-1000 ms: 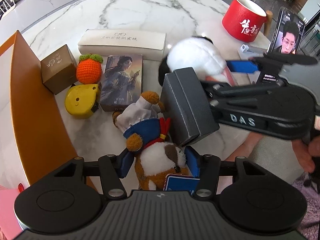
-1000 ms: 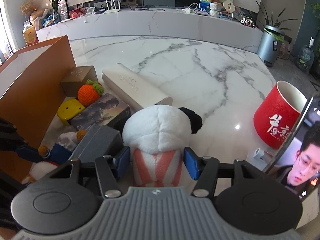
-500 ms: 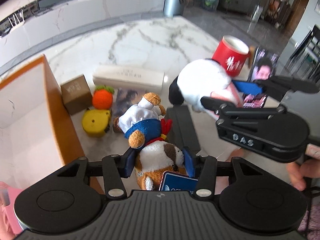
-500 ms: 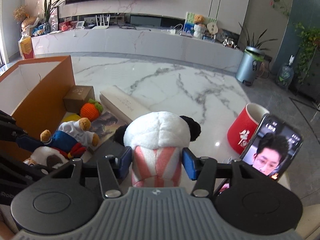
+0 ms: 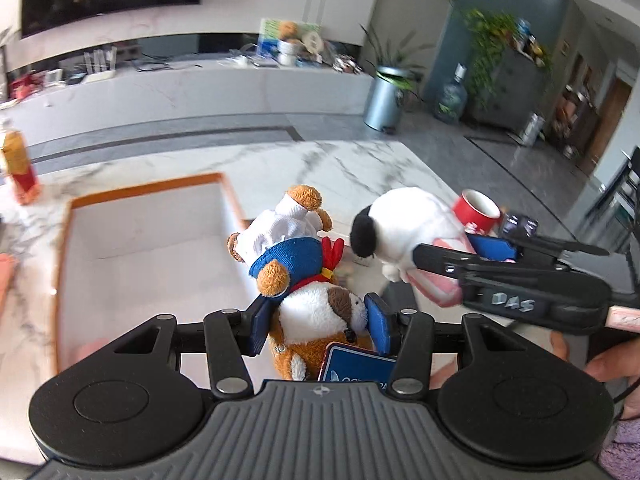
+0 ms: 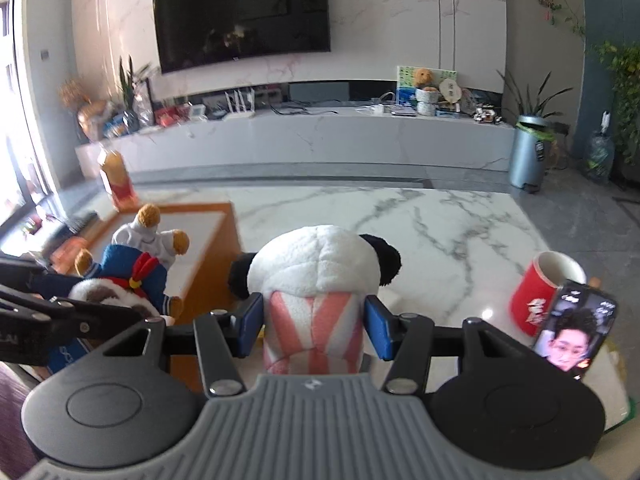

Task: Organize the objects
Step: 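Lift both plushes and carry them over the orange box, then lower the striped plush into the box and open the right gripper while the left lowers the dog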

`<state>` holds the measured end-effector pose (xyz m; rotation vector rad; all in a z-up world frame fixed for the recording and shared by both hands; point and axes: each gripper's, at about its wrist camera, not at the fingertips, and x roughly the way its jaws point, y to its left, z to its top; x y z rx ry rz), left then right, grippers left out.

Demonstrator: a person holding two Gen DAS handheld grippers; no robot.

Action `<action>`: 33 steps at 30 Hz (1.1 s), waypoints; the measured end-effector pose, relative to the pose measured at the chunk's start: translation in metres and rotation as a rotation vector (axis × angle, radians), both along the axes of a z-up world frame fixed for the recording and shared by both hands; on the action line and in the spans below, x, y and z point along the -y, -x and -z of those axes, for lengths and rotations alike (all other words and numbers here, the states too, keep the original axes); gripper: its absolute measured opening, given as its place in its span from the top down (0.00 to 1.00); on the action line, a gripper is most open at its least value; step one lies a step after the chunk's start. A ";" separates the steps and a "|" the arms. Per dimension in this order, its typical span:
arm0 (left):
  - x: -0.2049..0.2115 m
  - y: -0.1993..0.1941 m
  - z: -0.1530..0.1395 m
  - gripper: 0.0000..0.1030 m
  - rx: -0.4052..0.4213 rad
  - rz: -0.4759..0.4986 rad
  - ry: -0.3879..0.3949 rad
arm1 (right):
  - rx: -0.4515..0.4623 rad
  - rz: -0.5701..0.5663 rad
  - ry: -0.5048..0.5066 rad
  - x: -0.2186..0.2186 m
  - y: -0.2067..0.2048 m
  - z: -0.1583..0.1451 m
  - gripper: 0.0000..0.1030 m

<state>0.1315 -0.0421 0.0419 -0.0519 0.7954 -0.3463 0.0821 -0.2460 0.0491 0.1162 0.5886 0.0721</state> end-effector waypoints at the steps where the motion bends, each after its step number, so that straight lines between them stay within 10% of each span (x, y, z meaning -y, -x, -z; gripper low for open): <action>1: -0.008 0.001 -0.001 0.45 0.003 -0.012 -0.004 | -0.002 -0.011 -0.043 -0.006 0.001 -0.004 0.45; 15: -0.091 -0.021 0.036 0.45 -0.105 -0.084 0.067 | -0.227 -0.048 -0.581 -0.079 -0.031 0.024 0.45; 33: -0.088 -0.027 0.079 0.46 -0.178 -0.029 -0.070 | -0.421 0.054 -0.433 -0.098 -0.059 0.054 0.43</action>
